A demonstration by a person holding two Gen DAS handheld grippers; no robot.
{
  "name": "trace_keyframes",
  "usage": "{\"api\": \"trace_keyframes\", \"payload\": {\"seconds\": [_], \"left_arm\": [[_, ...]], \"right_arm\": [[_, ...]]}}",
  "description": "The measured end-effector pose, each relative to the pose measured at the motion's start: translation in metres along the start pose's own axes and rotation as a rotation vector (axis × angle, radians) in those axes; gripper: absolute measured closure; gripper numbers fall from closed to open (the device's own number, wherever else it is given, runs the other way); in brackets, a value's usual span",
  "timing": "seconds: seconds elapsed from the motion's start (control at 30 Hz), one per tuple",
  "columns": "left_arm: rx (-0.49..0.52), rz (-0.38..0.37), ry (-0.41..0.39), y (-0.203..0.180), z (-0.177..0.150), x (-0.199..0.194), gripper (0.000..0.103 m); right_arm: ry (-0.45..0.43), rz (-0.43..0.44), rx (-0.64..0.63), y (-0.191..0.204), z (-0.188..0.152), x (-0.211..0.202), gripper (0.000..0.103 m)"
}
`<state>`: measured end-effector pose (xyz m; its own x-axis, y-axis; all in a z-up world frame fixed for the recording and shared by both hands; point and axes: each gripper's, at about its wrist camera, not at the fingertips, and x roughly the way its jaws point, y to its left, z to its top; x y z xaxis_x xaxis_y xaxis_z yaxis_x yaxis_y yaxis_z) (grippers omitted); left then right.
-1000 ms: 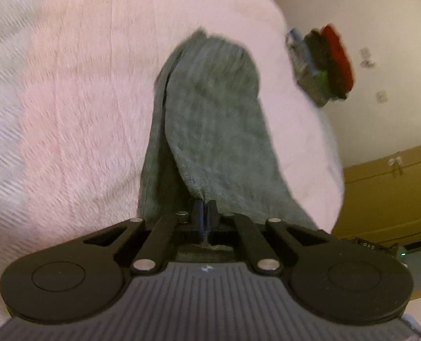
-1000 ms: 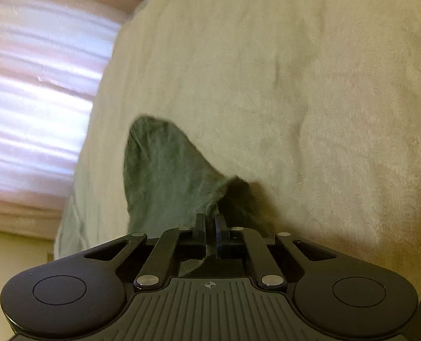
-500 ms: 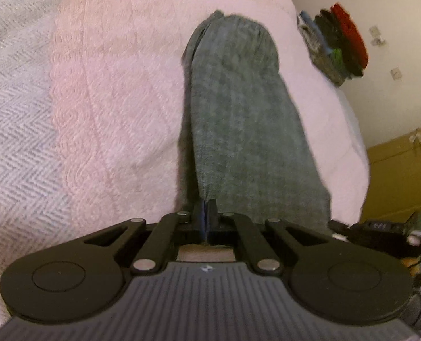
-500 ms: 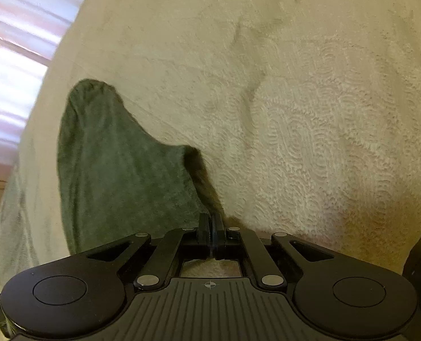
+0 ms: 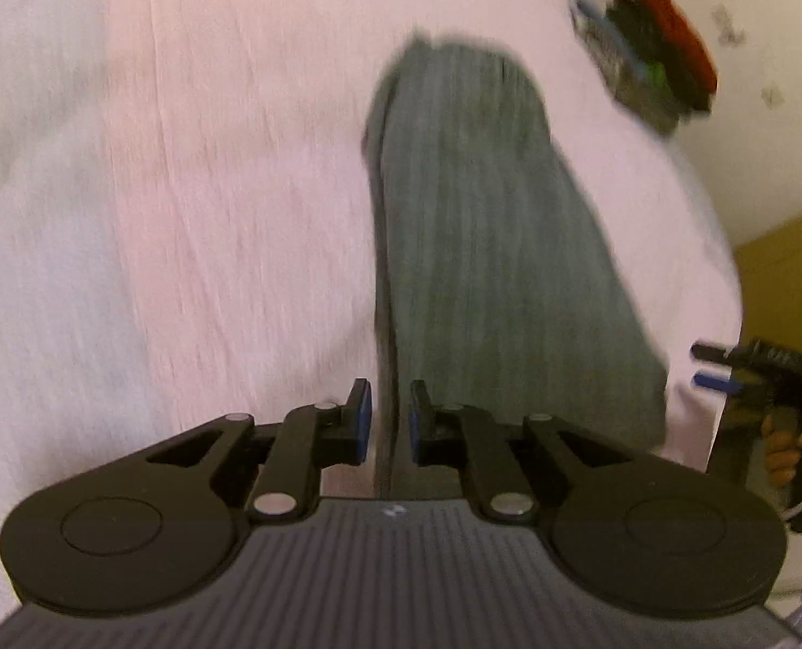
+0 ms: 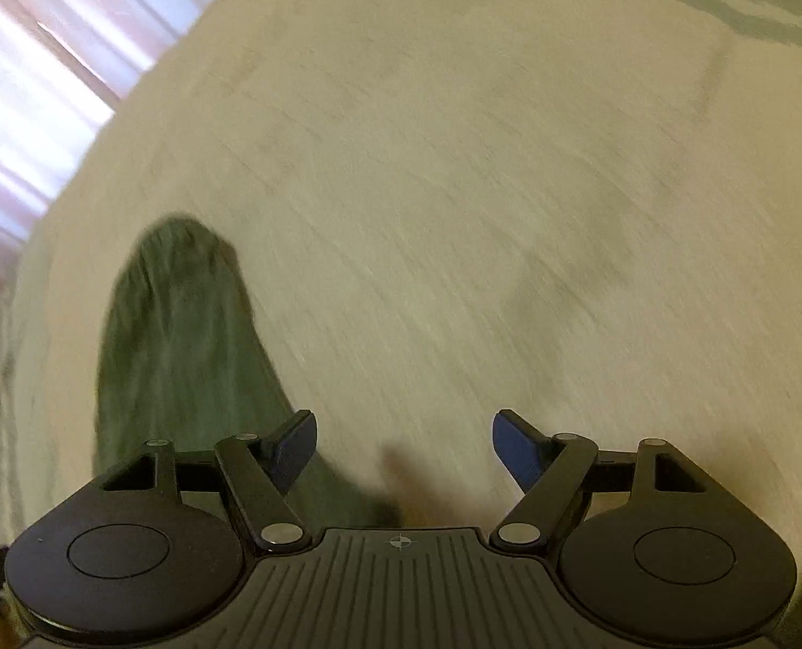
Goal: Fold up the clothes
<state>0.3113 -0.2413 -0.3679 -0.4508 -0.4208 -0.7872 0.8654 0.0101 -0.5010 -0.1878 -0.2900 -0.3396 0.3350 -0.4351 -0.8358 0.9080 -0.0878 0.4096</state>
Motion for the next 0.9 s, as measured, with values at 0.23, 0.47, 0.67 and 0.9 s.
{"api": "trace_keyframes", "payload": {"seconds": [0.23, 0.47, 0.67, 0.9], "left_arm": [[-0.004, -0.094, -0.139, -0.013, 0.11, 0.048, 0.083], [0.078, -0.13, -0.13, -0.039, 0.184, 0.118, 0.08], [0.113, -0.115, -0.085, -0.038, 0.201, 0.149, 0.08], [0.191, -0.078, -0.117, -0.048, 0.196, 0.138, 0.103]], "right_arm": [[0.008, 0.15, -0.051, 0.048, 0.07, 0.077, 0.028], [0.037, 0.227, -0.048, 0.066, 0.097, 0.131, 0.028], [0.066, 0.275, -0.03, 0.065, 0.108, 0.155, 0.028], [0.075, 0.27, -0.111, 0.086, 0.107, 0.171, 0.028]]}}
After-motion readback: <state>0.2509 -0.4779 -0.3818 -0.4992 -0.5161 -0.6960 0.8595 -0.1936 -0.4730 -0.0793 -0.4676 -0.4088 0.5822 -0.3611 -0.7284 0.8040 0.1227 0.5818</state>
